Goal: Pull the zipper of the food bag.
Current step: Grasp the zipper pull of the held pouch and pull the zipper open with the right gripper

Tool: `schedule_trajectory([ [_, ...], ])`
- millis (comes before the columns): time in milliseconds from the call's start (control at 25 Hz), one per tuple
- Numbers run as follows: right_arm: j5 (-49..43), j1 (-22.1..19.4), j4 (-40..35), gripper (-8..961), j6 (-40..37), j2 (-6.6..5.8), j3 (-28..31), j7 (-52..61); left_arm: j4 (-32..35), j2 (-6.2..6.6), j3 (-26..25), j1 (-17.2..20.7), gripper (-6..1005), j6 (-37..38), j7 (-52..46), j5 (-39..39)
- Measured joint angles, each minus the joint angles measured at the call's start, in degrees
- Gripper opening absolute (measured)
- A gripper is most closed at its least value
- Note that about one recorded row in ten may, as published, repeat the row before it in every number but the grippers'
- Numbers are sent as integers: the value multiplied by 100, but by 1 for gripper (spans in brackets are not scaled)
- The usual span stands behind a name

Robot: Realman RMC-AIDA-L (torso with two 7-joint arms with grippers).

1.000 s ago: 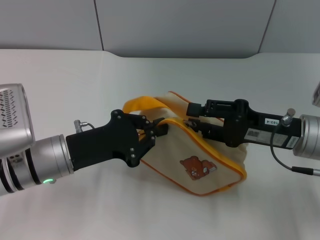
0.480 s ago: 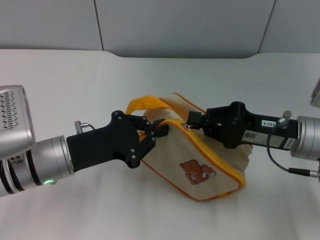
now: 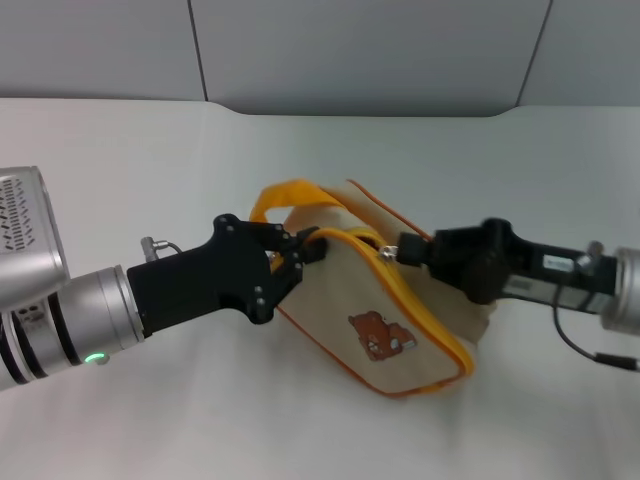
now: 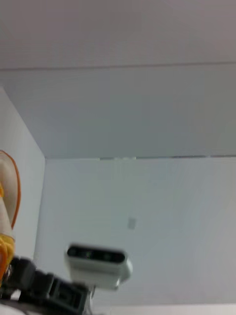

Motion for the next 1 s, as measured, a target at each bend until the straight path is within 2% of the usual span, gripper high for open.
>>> schedule_trajectory([
  [40, 0, 0, 0, 9, 0, 0, 0, 0, 0, 4, -38, 10, 54, -36, -14, -2],
  [120, -1, -375, -164, 1, 0, -42, 11, -30, 1, 21, -121, 33, 54, -170, -102, -28],
  [200, -2, -484, -194, 0, 1, -67, 12, -48, 7, 21, -130, 41, 54, -213, -137, -41],
  [280, -7, -689, -238, -2, 35, -150, 23, -80, 62, 40, -149, 77, 54, -386, -224, -133],
  [320, -8, -852, -240, -3, 48, -233, 28, -92, 69, 42, -149, 91, 54, -454, -239, -158],
  [360, -8, -852, -240, -3, 48, -233, 28, -92, 69, 42, -149, 91, 54, -454, -239, -158],
  [520, -14, -1031, -245, -2, 62, -376, 137, -173, 78, 43, -177, 108, 54, -569, -260, -176],
  [680, -7, -985, -252, 3, -42, -391, 190, -287, 81, 44, -198, 106, 52, -551, -293, -176],
  [1000, -1, -571, -258, 21, -510, -420, 415, -834, 49, 28, -169, 47, 48, -508, -302, -176],
])
